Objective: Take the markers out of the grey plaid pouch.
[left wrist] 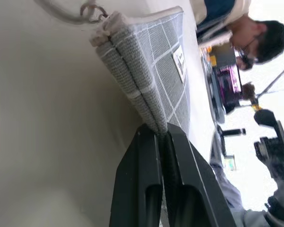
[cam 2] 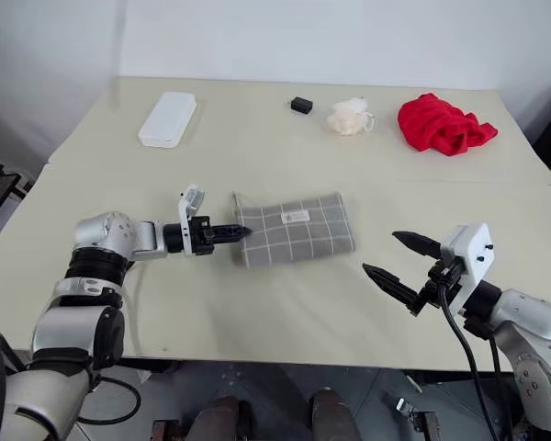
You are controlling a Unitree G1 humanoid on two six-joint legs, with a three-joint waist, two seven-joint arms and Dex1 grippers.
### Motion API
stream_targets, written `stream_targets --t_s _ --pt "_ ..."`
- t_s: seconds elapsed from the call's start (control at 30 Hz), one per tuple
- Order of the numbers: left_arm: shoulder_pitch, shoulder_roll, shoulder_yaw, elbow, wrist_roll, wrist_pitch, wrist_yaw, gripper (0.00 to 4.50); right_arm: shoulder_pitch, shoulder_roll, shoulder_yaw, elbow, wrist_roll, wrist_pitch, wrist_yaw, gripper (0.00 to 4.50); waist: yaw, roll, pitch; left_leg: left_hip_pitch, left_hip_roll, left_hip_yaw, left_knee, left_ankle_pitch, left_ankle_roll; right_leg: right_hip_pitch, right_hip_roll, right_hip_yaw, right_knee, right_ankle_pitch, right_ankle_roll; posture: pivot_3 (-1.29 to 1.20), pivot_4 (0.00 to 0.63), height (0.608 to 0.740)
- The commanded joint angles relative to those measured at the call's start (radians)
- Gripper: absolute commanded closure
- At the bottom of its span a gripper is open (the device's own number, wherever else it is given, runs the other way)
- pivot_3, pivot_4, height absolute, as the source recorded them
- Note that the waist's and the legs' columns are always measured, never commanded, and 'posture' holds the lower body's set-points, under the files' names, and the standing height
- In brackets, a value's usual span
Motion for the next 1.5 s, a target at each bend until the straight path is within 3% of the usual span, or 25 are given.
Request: stream_targets --t_s 0.03,0.23,0.43,0.6,0.8,1.07,1.5 --pt "0.052 0.056 -0.020 -0.143 -0.047 0.096 -0.034 4.48 0.011 -0.025 -0.024 -0.032 0.019 0.016 0.011 0.00 0.000 0.000 0.000 0.000 0.000 0.000 0.000 0.000 0.000 0.000 0.000 0.000 0.000 0.000 0.000 0.00 0.150 0.740" --pt "0.113 0.058 0.015 -0.193 -0.027 0.088 0.042 4.48 0.007 -0.033 0.004 -0.033 0.010 0.028 0.025 0.00 0.003 0.000 0.000 0.001 0.000 -0.001 0.001 0.000 0.000 0.000 0.000 0.000 0.000 0.000 0.000 0.00 0.150 0.740" --pt "0.153 0.069 -0.006 -0.281 -0.026 0.070 0.072 2.83 -0.015 -0.052 0.044 -0.022 -0.010 0.040 0.042 0.00 0.003 0.000 0.000 0.001 0.000 -0.001 0.000 0.000 0.000 0.000 -0.001 0.000 0.000 0.000 0.000 0.00 0.150 0.740" --pt "0.176 0.191 -0.033 -0.317 -0.010 0.041 0.023 1.37 -0.081 -0.093 0.100 -0.016 -0.048 0.055 0.045 0.00 -0.011 0.000 0.000 0.002 0.002 -0.001 0.000 0.000 0.000 0.000 0.000 0.002 0.000 0.000 0.000 0.00 0.150 0.740" --pt "0.173 0.230 0.007 -0.289 -0.063 0.129 0.001 1.34 -0.200 -0.132 0.207 0.029 -0.163 0.057 0.031 1.85 -0.017 0.000 0.000 0.002 0.001 -0.002 0.001 0.000 0.001 -0.001 -0.001 0.001 0.001 0.000 0.000 0.00 0.150 0.740" --pt "0.111 0.111 0.010 -0.207 -0.047 0.131 0.067 1.34 -0.416 -0.088 0.477 0.206 -0.422 0.058 -0.029 4.46 0.000 -0.001 0.001 0.001 0.000 -0.002 0.002 0.000 0.002 -0.001 -0.003 0.000 0.001 0.000 0.000 0.00 0.150 0.740" --pt "0.032 0.005 0.023 -0.105 -0.024 0.139 0.157 1.34 -0.481 0.042 0.571 0.324 -0.540 0.016 -0.024 4.49 -0.001 -0.001 0.000 0.001 0.000 -0.002 0.002 -0.001 0.002 -0.001 -0.004 -0.001 0.002 0.000 0.000 0.00 0.150 0.740"
